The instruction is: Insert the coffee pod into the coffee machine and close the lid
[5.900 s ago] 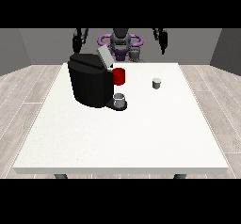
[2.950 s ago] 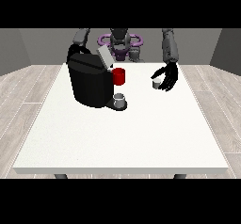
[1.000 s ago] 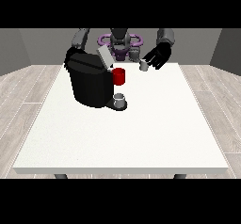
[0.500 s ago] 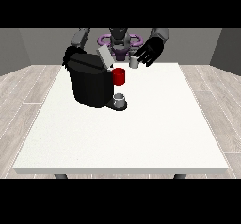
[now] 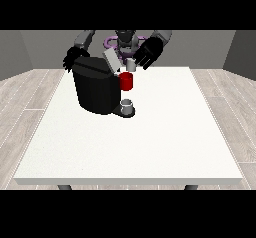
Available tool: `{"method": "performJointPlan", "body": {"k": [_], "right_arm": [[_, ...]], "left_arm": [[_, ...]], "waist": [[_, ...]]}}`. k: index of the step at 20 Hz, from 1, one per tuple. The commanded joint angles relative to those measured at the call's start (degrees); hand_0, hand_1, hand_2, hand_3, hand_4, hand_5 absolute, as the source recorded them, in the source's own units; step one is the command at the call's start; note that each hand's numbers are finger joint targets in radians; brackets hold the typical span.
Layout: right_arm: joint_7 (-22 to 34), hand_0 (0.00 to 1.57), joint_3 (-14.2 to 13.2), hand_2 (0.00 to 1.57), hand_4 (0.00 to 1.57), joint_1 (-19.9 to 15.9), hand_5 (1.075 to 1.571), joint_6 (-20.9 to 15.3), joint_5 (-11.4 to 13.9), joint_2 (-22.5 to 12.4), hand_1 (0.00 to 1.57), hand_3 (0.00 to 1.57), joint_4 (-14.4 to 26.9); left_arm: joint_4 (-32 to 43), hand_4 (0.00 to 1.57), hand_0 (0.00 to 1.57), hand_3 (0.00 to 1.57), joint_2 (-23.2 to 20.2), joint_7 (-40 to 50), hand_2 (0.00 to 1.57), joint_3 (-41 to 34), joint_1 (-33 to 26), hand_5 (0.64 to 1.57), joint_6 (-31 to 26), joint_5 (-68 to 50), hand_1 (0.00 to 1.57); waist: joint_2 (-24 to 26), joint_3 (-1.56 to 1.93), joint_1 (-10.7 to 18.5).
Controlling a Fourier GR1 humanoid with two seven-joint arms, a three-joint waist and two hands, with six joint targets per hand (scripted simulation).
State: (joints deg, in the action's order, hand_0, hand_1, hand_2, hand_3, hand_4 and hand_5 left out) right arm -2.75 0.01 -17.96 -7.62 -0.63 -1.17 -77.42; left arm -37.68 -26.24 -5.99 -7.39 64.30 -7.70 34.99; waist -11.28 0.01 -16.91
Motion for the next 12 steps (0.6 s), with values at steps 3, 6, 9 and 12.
{"method": "performJointPlan", "body": {"k": [3,6,9,12], "right_arm": [[2.7,0.00,0.7,0.00,0.55,-0.9,1.571,-2.8,1.8,0.6,0.00,0.00,-3.5],[0.2,0.00,-0.7,0.00,0.46,-1.5,1.571,-1.3,0.8,-0.5,0.00,0.00,-2.0],[0.2,0.00,-0.5,0.00,0.53,-0.1,1.571,-0.7,0.8,-1.2,0.00,0.00,-3.6],[1.5,0.00,-0.9,0.00,0.48,-1.7,1.571,-3.5,1.5,0.5,0.00,0.00,-2.0]], "left_arm": [[1.4,0.49,1.31,1.24,0.1,-2.4,1.33,-0.1,-0.2,1.571,0.5,0.4,1.31],[1.4,0.50,1.29,1.22,-1.0,-0.1,1.32,-0.4,2.5,1.571,0.5,1.1,1.29],[2.6,0.50,1.33,1.23,-0.4,0.1,1.34,-0.5,1.9,1.571,-0.1,1.1,1.33],[1.1,0.51,1.23,1.21,2.2,0.0,1.28,0.6,2.7,1.571,2.1,1.9,1.23]], "waist": [[-1.2,-0.02,-0.5],[-3.2,0.00,-0.6],[-2.6,-0.01,-2.1],[-3.1,-0.01,-0.2]]}}
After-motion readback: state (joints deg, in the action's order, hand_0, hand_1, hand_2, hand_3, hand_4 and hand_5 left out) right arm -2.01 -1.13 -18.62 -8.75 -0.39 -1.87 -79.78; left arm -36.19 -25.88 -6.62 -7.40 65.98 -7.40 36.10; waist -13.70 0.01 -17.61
